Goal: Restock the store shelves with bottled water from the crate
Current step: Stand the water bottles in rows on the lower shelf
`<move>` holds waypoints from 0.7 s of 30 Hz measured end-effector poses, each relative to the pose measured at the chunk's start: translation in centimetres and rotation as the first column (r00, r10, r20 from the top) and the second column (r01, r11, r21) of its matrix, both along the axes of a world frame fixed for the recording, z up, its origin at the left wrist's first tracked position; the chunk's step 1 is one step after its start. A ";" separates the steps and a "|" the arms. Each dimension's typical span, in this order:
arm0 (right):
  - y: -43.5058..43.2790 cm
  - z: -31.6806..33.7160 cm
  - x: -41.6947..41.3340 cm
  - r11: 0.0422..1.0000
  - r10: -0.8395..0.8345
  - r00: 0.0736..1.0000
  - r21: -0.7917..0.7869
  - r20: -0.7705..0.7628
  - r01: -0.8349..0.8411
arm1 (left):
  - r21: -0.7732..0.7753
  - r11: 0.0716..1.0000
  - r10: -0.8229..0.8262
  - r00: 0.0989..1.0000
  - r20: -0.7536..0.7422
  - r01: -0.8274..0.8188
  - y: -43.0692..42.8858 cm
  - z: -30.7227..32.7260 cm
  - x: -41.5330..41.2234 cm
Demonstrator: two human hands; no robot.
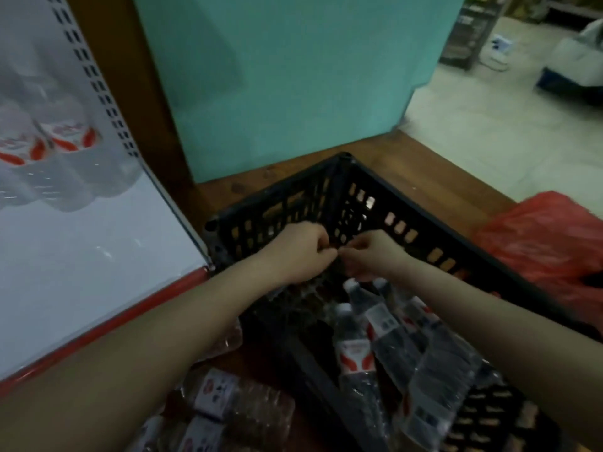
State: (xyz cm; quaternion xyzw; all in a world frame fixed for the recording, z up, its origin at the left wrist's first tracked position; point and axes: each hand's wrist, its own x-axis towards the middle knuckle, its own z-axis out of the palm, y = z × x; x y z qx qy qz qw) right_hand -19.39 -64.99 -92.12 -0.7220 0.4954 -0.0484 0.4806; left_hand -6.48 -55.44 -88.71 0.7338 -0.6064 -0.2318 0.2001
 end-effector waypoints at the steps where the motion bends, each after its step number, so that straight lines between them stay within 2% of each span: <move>1: -0.1 -1.1 -1.3 0.997 0.063 0.984 -0.022 -0.167 -0.067 | 0.099 0.993 -0.065 0.998 0.024 0.063 -0.5 -0.8 -1.1; 3: 0.5 -3.6 -3.1 0.965 0.243 0.870 0.010 -0.429 -0.264 | 0.269 0.953 -0.156 0.987 0.042 0.139 -0.9 -2.0 -2.8; 4: 1.1 -5.0 -3.6 0.939 0.319 0.809 0.052 -0.493 -0.339 | 0.334 0.930 -0.181 0.982 0.046 0.156 -1.0 -2.6 -3.4; 6: 2.8 -7.0 -3.9 0.888 0.427 0.713 0.112 -0.556 -0.446 | 0.411 0.899 -0.187 0.982 0.040 0.155 -0.8 -3.5 -4.2; 8: 4.1 -7.9 -3.8 0.838 0.470 0.657 0.066 -0.589 -0.541 | 0.441 0.889 -0.156 0.987 0.034 0.125 -0.4 -4.0 -4.5; 10: 4.7 -8.2 -3.6 0.834 0.473 0.658 0.058 -0.586 -0.548 | 0.457 0.884 -0.127 0.992 0.024 0.102 -0.1 -4.4 -4.6; 14: 5.3 -8.7 -3.9 0.890 0.381 0.710 0.028 -0.593 -0.454 | 0.478 0.874 -0.101 0.995 0.009 0.085 0.3 -4.9 -4.6; 18: 4.6 -9.0 -4.2 0.977 0.204 0.867 0.036 -0.454 -0.211 | 0.424 0.903 -0.084 0.996 0.027 0.065 0.3 -5.0 -4.3; 21: 3.3 -8.8 -3.4 0.978 0.199 0.874 0.030 -0.444 -0.208 | 0.388 0.920 -0.058 0.998 0.010 0.049 0.4 -4.4 -4.1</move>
